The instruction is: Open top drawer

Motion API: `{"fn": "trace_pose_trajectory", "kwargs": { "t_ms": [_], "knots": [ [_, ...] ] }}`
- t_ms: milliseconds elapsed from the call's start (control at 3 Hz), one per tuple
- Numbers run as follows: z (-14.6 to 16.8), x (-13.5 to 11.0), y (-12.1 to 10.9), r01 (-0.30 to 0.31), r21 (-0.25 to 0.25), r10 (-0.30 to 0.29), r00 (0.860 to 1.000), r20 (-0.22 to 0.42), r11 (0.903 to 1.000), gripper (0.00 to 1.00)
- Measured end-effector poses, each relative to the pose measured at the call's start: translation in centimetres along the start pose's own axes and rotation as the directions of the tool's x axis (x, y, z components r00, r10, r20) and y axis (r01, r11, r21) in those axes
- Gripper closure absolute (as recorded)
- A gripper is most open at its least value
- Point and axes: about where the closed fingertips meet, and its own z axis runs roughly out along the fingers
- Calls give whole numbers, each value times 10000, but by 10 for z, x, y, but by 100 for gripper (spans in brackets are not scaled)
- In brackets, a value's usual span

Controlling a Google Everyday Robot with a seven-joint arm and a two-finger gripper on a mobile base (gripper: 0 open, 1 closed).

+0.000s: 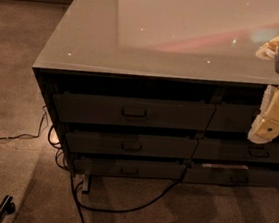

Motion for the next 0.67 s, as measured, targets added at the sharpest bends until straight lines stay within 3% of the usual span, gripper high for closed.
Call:
{"fn": "trace_pose_trajectory", "kwargs": {
  "t_ms": [333,667],
  "knots": [
    [0,0,0,1,1,-1,10000,1,10000,0],
    [1,-15,1,768,305,-778,9965,321,9966,0]
  ]
}}
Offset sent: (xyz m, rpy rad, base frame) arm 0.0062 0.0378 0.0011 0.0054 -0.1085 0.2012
